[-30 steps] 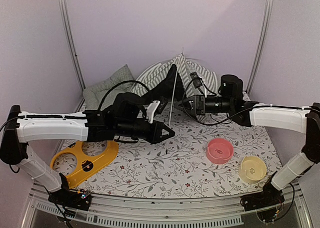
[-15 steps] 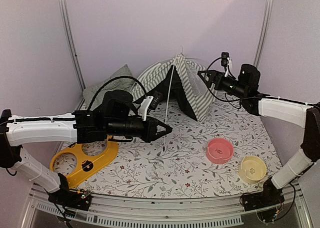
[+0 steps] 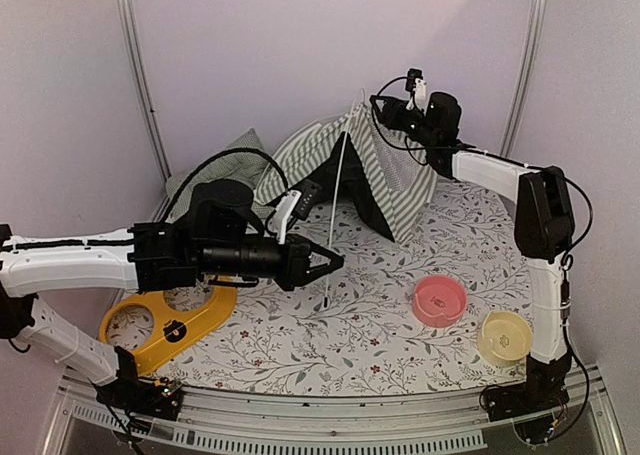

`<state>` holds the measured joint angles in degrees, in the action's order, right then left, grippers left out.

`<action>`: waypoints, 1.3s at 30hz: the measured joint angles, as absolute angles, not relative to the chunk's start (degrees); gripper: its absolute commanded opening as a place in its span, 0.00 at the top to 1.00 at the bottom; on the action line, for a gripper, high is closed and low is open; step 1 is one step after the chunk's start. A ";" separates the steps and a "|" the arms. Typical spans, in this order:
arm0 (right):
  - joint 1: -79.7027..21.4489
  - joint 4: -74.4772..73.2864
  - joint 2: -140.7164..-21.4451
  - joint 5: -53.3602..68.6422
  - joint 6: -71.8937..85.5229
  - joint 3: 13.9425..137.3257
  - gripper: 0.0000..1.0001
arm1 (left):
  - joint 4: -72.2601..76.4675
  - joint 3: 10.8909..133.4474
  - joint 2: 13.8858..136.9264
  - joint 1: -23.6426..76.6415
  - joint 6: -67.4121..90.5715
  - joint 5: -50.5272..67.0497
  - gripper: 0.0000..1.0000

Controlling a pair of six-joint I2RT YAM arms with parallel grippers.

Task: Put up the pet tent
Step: Pick up the tent fabric from the tent.

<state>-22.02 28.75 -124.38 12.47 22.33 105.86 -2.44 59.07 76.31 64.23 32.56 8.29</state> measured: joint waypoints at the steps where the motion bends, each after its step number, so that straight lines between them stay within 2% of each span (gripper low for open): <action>1: -21.80 28.32 -125.78 12.88 22.41 108.01 0.46 | -2.63 59.07 75.81 64.42 32.56 8.25 1.00; 6: -20.32 25.58 -132.62 16.21 23.64 117.45 0.40 | -3.70 59.07 74.50 65.45 32.58 7.97 1.00; 9: -19.84 25.12 -135.74 18.37 24.08 120.03 0.45 | -4.69 59.07 74.50 65.95 32.58 7.79 1.00; 13: -19.68 24.49 -140.99 21.71 24.60 124.40 0.45 | -5.17 59.07 74.50 66.65 32.58 7.40 1.00; 26: -20.14 25.78 -143.24 23.05 26.35 125.32 0.49 | -5.30 59.02 74.50 67.40 32.58 7.05 1.00; 32: -21.21 26.68 -143.11 20.84 25.41 125.16 0.46 | -5.48 58.46 74.50 67.61 32.56 7.29 1.00; 39: -22.55 27.62 -142.67 17.08 24.18 124.01 0.48 | -5.54 58.15 74.46 68.12 32.51 7.46 1.00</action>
<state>-22.55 27.62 -142.67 17.08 24.18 124.01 -5.54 58.15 74.46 68.12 32.51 7.46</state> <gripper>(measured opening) 0.519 0.012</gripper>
